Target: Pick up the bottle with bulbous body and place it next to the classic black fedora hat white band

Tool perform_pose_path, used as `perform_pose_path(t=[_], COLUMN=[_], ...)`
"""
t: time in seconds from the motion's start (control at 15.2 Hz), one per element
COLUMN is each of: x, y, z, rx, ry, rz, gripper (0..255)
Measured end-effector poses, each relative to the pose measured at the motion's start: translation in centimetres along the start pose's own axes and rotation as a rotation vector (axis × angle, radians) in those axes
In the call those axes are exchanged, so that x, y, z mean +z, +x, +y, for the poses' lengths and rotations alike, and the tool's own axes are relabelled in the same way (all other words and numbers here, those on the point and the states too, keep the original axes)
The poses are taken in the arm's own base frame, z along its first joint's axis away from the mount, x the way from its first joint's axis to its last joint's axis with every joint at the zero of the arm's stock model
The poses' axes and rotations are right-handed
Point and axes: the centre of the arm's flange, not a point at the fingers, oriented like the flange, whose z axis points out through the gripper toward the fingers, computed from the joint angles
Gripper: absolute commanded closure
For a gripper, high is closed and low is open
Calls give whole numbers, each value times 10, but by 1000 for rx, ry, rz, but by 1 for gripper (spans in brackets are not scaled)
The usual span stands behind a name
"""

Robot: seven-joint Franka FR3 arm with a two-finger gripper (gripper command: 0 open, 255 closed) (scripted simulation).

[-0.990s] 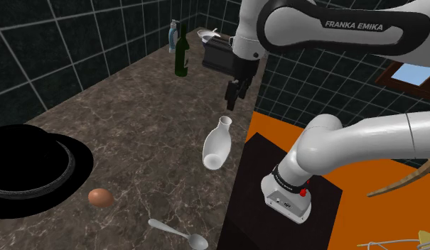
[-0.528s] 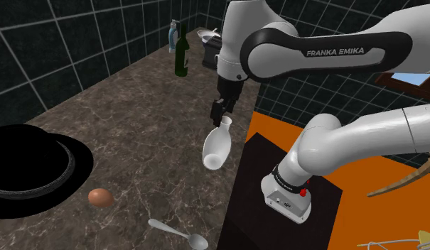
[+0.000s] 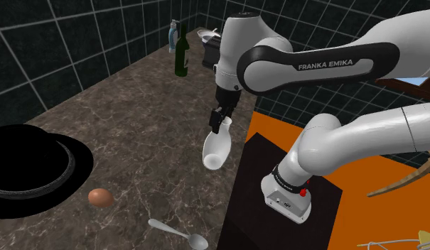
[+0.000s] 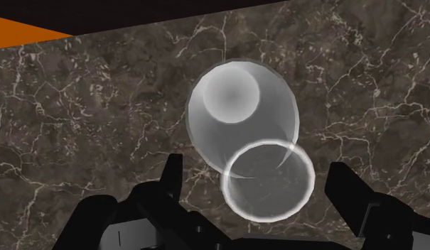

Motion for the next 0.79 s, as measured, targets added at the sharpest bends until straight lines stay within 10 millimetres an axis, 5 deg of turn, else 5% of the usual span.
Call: perform_pose_path(t=[0.2, 0.26, 0.79], x=[1, 1, 1], y=[0, 0, 0], z=[0, 0, 0], rx=[0, 0, 0], ry=[0, 0, 0], rz=[0, 0, 0], gripper=[0, 255, 255])
